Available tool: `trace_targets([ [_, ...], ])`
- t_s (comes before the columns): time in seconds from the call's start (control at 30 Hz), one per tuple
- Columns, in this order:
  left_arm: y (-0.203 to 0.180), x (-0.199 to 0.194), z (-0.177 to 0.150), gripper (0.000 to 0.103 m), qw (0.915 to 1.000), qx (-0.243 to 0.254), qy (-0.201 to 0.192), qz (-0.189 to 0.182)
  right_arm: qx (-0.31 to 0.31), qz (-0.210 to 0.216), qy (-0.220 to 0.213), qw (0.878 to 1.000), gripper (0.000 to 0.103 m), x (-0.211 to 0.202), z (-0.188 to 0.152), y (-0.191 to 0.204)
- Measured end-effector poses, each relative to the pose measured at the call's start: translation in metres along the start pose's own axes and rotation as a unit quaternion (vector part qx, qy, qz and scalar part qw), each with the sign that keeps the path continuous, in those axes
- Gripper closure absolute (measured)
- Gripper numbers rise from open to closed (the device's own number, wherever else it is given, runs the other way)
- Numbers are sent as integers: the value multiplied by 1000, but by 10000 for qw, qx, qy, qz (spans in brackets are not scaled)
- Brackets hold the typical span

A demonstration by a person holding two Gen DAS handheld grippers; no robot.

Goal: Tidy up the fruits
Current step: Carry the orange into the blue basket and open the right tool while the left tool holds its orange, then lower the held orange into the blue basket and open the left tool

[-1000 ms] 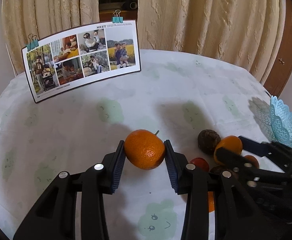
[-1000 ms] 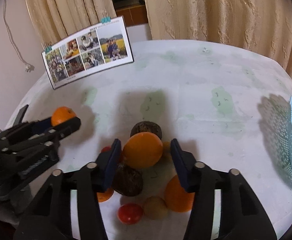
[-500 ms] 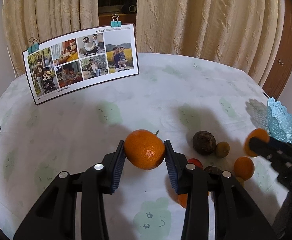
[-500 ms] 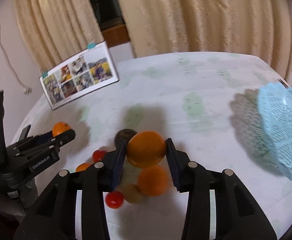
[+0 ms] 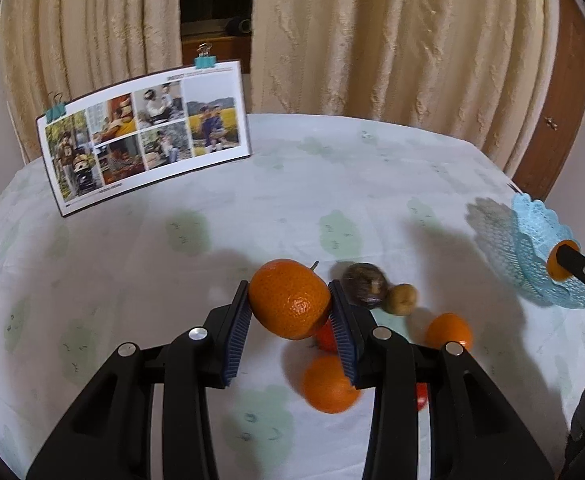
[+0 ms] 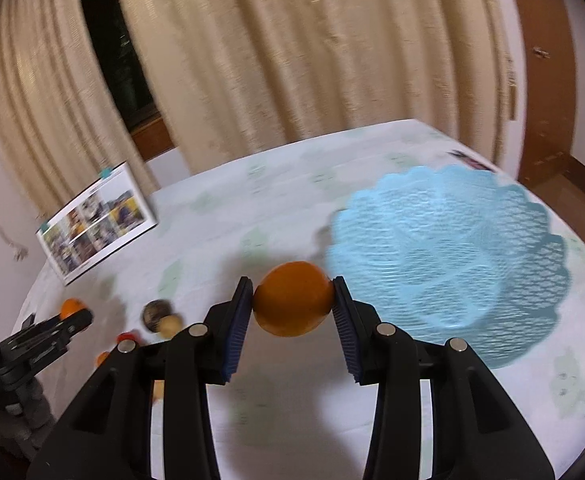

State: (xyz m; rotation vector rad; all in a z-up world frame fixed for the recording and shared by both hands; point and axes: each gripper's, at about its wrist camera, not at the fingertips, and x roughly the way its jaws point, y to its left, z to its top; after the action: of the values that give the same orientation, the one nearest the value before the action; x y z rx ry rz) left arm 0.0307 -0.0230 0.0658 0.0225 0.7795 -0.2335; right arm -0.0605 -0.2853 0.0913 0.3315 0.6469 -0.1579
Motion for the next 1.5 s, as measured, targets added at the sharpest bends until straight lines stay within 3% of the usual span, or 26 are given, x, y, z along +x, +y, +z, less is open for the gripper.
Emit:
trace_targets([
  [0.37,-58,-12,5,64,9990,364,-50,-246,703,-676,-193,9950,60,-19,-6,-83],
  [0.43,-67,-13,6,64,9987,426,-38,-287,786,-702,-239,9941,49,-22,-9,-92],
  [0.6,-100,-16,7,64,9973,614,-31,-396,731,-997,-592,9906,47,-36,-13,-106],
  [0.73,-130,-13,7,64,9953,793,9,-556,638,-1431,-1035,9822,36,-47,-19,-114],
  [0.83,-156,-10,8,64,9931,953,45,-685,657,-1618,-1320,9757,34,-53,-24,-119],
  [1.13,-227,9,7,64,9845,1373,233,-1065,972,-1573,-1578,9700,30,-58,-28,-133],
  [1.5,-277,29,10,64,9763,1602,402,-1400,1254,-1551,-1617,9665,29,-61,-32,-142],
])
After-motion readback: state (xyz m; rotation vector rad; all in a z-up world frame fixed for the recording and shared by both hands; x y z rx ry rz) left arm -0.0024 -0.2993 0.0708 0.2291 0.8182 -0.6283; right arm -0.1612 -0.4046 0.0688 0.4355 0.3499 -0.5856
